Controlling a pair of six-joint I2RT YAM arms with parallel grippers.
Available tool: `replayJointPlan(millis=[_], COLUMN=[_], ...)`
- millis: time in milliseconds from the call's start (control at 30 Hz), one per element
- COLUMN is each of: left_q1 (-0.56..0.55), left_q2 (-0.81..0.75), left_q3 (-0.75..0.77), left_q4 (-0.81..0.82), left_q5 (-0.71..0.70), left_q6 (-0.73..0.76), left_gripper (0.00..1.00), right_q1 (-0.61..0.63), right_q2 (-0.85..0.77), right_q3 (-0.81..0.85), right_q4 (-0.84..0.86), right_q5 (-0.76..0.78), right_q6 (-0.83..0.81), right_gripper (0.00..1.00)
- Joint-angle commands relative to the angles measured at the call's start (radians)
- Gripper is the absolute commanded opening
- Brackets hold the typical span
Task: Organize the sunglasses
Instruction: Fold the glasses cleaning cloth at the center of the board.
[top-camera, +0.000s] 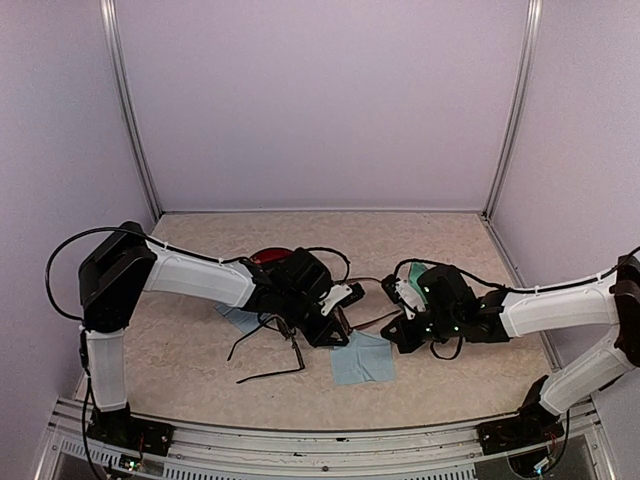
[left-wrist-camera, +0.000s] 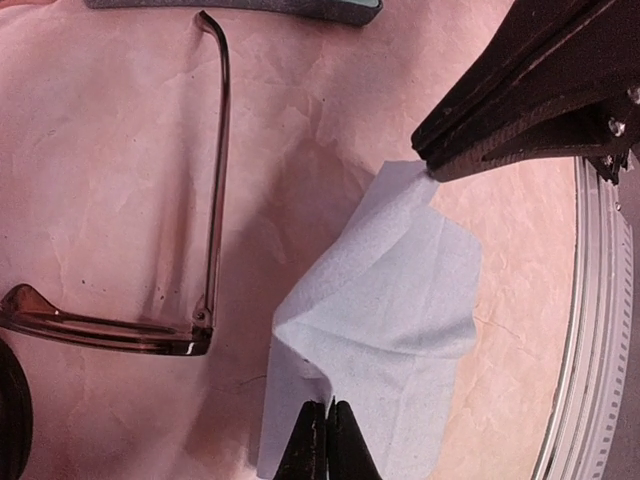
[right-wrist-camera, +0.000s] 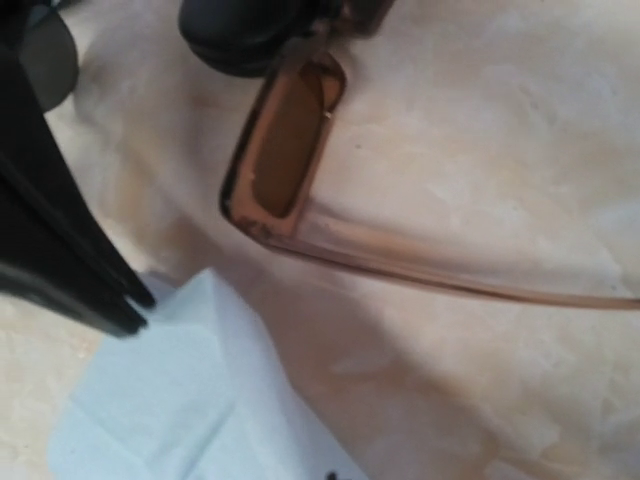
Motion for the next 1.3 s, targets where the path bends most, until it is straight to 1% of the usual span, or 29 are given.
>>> replayJointPlan(millis=[0, 367, 800, 1233, 1267], left_q1=[-0.029, -0.093, -0.147, -0.149, -0.149], left_q2=[-0.029, -0.098, -0.092, -0.104, -0.107], left_q3=[-0.035, -0.116, -0.149, -0.131, -0.131], left_q4=[0.003, 0.064, 0.112, 0.058, 0.055], left_q5=[-0.024, -0.094, -0.133, -0.189, -0.189], left_q6=[0.028, 0.006, -0.055, -0.018, -0.017], left_gripper=[0.00, 0.00, 0.00, 0.00, 0.00], right_q1=[-0.008, -0.007, 0.010, 0.047, 0.050], right_q2=[-0.047, -0.107, -0.106, -0.065, -0.062], right_q3=[-0.017, -0.089, -0.161, -0.169, -0.170], right_q4=[0.011, -0.040, 0.005, 0.052, 0.054], right_q5=[-0.029, -0.063, -0.090, -0.103, -0.105], right_q6=[-0.008, 0.018, 0.076, 0.101, 0.130], right_gripper=[0.00, 0.00, 0.00, 0.00, 0.00])
